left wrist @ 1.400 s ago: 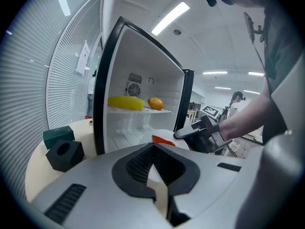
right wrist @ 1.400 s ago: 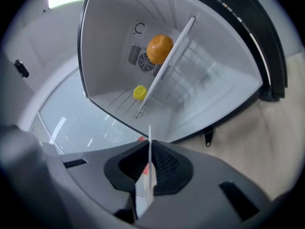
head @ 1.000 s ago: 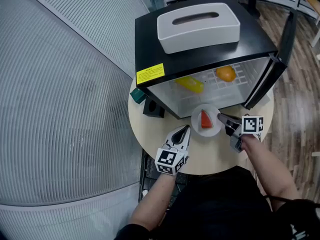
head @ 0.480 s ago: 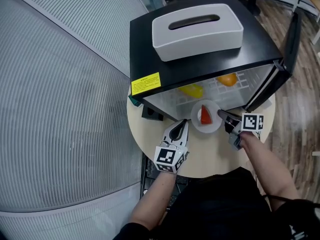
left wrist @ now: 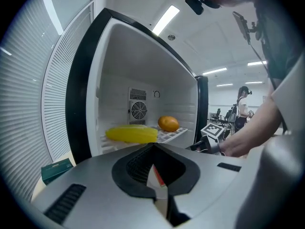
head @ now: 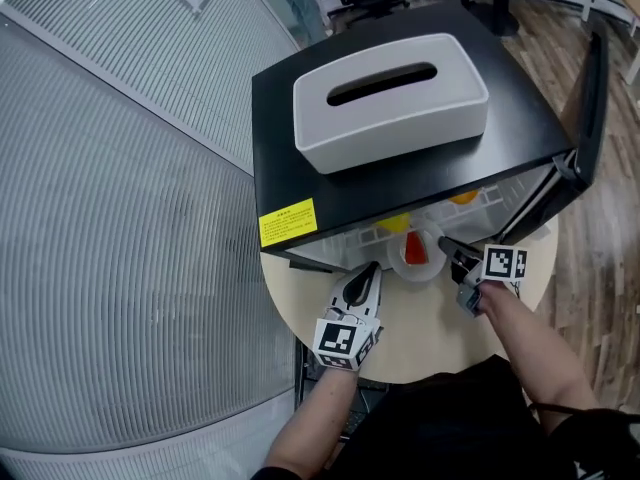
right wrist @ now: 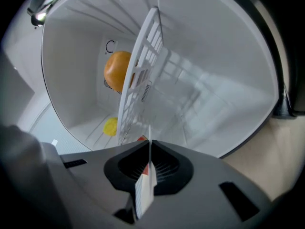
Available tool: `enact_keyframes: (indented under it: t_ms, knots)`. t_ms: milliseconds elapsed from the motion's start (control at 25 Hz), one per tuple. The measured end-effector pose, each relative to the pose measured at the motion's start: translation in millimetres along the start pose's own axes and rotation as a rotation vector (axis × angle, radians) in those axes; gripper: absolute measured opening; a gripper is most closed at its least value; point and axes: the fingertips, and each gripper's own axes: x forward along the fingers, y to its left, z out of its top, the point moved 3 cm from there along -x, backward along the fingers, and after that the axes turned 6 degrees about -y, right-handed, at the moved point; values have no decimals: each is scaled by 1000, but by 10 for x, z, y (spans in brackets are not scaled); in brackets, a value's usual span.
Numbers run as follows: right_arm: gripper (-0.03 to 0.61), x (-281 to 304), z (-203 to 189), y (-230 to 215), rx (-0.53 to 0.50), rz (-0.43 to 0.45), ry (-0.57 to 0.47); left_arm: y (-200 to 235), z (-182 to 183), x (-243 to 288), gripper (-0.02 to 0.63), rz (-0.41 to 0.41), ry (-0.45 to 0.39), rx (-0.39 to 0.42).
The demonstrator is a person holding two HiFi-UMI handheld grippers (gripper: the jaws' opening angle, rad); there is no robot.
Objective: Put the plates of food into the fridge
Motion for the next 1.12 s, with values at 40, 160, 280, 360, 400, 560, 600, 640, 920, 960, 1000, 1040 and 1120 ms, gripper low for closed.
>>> enact_keyframes:
  t_ms: [40,160,280,360,400,560,600,640,920,960,1000,1040,1120]
  knots:
    - [19,15,3,-30,6,-5,-3,7,-10,23,3,-1,1,-3]
    - [20,77,66,-82,18,-15,-19,31,24,133,3,-17,-11,-1]
    - [20,107,136,-116,26,-22,-38,40,59,240,3,-35,-21,0]
    - [20,148,188,-140,29,-23,-50,67,73,308,3,-38,-28,-2]
    - [20,176,216,-148,31,-22,-54,83,81,339,3,-38,-32,-2]
    - [20,237,283,-188,40,-28,-67,106,79,416,3,-39,-40,-10]
    - [20,244,298,-199,41,-30,-72,111,70,425,3,-40,-38,-13]
    - [20,252,312,-210,39,-33,-77,117,60,431,3,-39,-36,-16]
    - [20,346,367,-312,22,-81,-99,102,-10,402,3,-36,-18,-34]
    - [20,355,371,-333,24,-95,-99,94,-22,399,3,-36,-19,-36]
    - [20,366,374,-355,27,-108,-99,91,-33,393,3,-35,-18,-38]
    - [20,380,376,-376,30,-119,-99,94,-44,384,3,-33,-16,-40]
    - [20,415,372,-418,40,-133,-100,114,-61,360,3,-28,-12,-46]
